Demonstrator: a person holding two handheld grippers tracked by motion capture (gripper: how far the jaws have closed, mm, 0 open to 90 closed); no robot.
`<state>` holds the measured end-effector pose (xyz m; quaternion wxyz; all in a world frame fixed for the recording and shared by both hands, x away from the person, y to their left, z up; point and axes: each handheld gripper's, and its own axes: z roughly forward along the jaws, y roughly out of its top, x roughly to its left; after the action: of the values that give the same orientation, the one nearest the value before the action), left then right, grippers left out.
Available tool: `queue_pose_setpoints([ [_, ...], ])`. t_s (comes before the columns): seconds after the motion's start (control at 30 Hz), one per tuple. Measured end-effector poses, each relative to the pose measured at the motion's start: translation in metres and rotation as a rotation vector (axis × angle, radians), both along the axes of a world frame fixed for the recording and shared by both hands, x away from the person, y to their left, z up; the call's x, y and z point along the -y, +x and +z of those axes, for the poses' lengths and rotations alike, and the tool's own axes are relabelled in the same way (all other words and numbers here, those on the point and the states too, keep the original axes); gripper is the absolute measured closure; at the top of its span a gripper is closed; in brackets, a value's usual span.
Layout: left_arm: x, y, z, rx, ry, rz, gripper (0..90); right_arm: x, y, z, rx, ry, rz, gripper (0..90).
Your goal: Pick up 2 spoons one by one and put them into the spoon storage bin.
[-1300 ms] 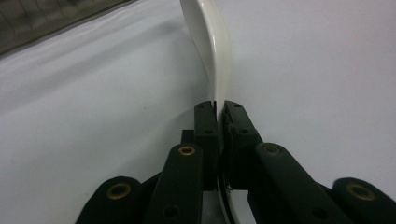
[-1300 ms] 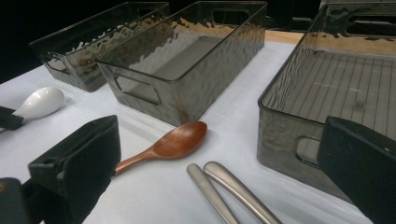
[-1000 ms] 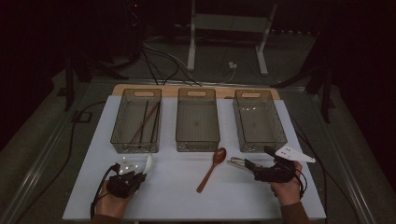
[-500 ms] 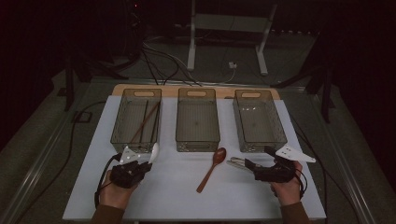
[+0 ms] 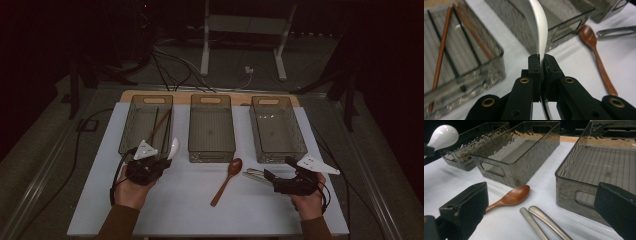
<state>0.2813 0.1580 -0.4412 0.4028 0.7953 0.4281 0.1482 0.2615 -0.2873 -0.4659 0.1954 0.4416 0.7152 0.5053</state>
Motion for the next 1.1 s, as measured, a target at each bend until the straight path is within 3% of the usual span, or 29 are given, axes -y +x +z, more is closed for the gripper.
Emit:
queue_pose_setpoints([
  [0.33, 0.014, 0.018, 0.010, 0.012, -0.018, -0.020, 87.2, 0.001, 0.000, 0.000, -0.002, -0.001, -0.005, 0.0],
  [1.1, 0.033, 0.048, 0.017, 0.027, -0.039, -0.025, 87.2, 0.001, 0.000, -0.001, -0.010, 0.006, -0.003, 0.0],
])
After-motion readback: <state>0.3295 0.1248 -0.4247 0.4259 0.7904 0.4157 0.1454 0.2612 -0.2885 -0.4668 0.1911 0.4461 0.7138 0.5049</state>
